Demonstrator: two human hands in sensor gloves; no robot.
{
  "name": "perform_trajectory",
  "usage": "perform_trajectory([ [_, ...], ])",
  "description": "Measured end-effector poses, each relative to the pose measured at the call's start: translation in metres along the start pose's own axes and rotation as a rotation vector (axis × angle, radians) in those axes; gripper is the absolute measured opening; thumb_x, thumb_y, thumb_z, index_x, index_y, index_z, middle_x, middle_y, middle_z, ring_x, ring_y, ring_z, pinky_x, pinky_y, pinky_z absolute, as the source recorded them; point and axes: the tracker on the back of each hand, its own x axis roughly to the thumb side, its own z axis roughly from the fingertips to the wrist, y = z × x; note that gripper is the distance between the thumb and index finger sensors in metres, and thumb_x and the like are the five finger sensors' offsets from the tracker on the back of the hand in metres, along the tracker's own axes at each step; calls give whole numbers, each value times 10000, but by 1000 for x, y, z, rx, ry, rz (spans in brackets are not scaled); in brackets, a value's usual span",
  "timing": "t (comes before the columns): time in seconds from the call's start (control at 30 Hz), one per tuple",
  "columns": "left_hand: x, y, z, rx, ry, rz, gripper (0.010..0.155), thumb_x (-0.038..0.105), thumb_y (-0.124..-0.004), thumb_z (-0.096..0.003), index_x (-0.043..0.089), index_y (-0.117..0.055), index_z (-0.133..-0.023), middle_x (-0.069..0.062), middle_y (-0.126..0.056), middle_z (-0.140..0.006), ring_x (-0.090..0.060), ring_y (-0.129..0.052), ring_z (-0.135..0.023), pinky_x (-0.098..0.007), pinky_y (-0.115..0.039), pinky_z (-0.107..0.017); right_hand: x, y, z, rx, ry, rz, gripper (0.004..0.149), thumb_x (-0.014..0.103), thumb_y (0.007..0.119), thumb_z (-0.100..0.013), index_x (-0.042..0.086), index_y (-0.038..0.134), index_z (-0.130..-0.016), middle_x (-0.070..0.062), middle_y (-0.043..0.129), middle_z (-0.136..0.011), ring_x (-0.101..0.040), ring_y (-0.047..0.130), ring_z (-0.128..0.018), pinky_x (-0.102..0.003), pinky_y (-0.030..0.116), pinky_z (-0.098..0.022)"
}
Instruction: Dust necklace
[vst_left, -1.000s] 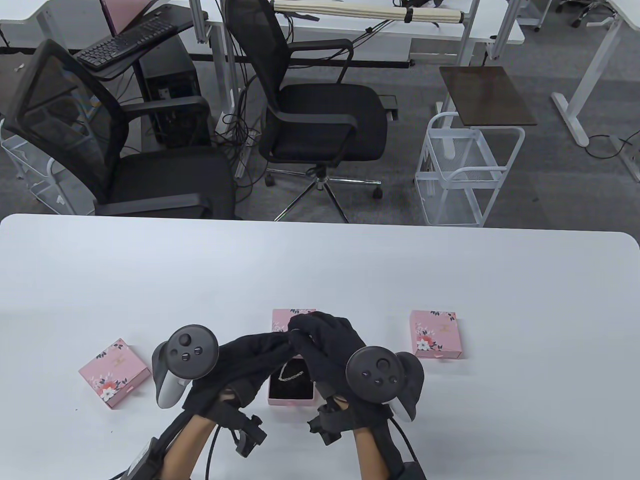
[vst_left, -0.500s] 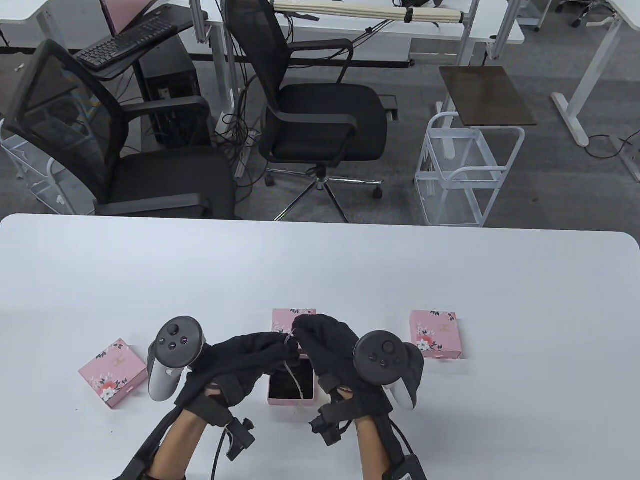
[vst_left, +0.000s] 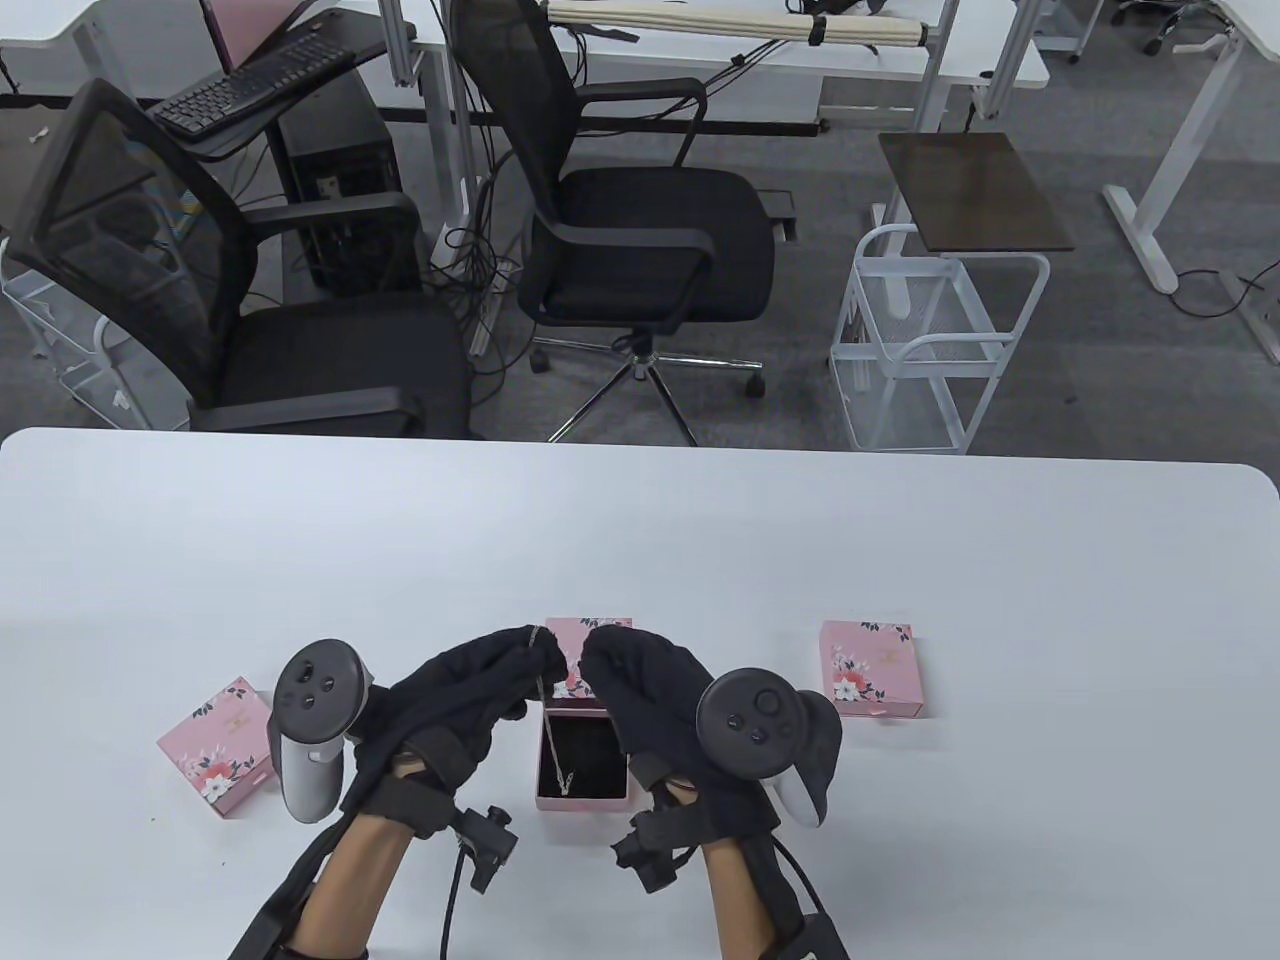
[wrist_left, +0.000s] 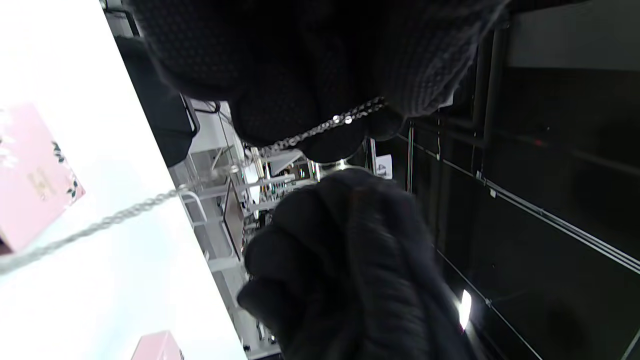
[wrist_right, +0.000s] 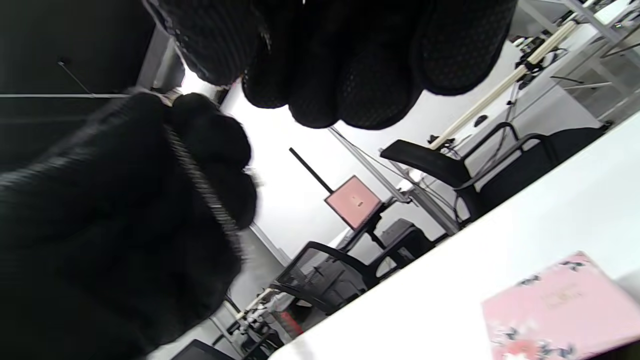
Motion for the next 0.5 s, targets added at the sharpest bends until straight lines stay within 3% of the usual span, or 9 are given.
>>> perform_trajectory([
  [0.23,4,-5,3,9,-32,-10,366,436,-849,-569,300,-905,-904,-72,-834,-1078,-333,-826,-906,-517,-737,-635,16,14,1,100,-5,-7,520,367,762,-654,59,672,-1064,-274,744,-1024,-502,792,-822,-620,658,-643],
  [0.33,6,-8,3,-12,-45,-9,364,444,-852,-567,310,-910,-901,-76,-790,-1107,-365,-771,-944,-537,-707,-656,18,21,1,124,3,18,551,368,770,-651,38,657,-1077,-291,723,-1040,-518,779,-834,-625,653,-644],
  [0.5,6,-10,3,-45,-41,1,363,442,-850,-569,310,-909,-902,-92,-771,-1115,-384,-747,-955,-548,-693,-662,19,30,2,25,-4,52,464,323,771,-646,48,717,-1016,-256,812,-954,-460,856,-753,-582,709,-606],
])
